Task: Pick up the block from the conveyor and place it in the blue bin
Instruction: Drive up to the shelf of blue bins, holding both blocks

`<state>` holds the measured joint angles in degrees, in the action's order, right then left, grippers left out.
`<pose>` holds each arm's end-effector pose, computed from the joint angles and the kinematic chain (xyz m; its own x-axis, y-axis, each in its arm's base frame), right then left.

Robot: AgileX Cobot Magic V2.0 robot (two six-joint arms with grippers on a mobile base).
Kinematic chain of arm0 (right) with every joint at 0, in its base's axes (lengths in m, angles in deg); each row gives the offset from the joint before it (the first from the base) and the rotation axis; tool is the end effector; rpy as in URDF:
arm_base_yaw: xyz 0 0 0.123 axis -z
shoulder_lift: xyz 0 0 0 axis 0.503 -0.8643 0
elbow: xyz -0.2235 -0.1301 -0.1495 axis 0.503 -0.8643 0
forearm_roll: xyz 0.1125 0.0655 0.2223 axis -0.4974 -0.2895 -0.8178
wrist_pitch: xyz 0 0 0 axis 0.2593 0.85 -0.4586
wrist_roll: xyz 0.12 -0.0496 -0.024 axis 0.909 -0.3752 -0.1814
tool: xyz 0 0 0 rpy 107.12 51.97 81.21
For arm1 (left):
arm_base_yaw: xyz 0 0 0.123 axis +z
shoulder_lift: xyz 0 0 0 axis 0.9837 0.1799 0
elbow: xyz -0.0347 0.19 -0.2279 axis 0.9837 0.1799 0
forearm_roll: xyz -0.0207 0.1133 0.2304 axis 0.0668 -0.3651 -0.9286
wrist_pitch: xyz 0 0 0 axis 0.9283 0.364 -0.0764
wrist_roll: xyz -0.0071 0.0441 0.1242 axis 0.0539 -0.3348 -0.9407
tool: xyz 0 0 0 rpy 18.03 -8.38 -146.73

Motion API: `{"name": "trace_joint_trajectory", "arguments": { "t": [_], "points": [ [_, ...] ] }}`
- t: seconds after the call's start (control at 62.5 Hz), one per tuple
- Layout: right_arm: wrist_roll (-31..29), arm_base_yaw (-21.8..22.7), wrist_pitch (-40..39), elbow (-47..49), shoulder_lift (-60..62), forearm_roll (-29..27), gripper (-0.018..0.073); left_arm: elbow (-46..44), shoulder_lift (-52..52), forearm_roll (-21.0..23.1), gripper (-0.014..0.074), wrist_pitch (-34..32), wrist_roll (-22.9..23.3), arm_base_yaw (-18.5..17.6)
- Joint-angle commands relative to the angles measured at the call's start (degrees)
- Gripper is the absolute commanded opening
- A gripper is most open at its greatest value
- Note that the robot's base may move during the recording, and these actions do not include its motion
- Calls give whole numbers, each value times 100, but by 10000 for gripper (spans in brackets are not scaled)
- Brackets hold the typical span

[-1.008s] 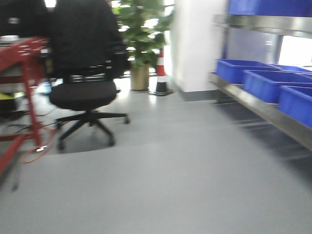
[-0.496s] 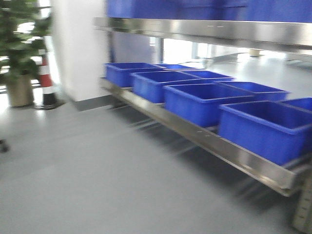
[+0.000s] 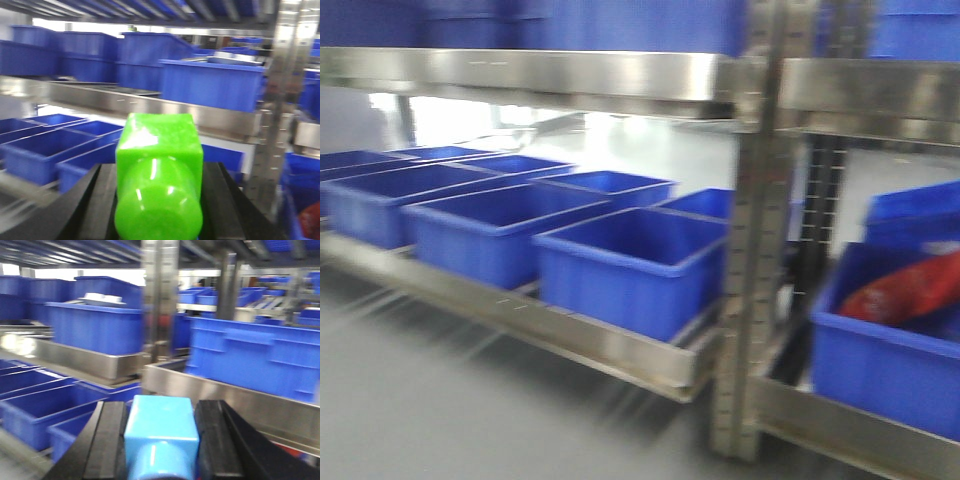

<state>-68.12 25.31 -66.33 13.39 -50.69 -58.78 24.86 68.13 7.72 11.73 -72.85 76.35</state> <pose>0.0897 0.0106 0.3383 0.0863 0.0471 -0.9952 -0.1108 0.9931 0.0374 0.0841 -0.0025 0.3320 0.0881 -0.0168 -0.9960 0.0413 0.9991 -0.0132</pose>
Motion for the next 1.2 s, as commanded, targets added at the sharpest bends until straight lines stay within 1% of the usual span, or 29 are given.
{"name": "trace_joint_trajectory", "arguments": {
  "t": [0.0, 1.184],
  "points": [
    [-40, 21, -139, -4, 20, 45, -155, 2, -34, -11, -111, -120, 42, -34],
    [-40, 21, -139, -4, 20, 45, -155, 2, -34, -11, -111, -120, 42, -34]
  ]
}}
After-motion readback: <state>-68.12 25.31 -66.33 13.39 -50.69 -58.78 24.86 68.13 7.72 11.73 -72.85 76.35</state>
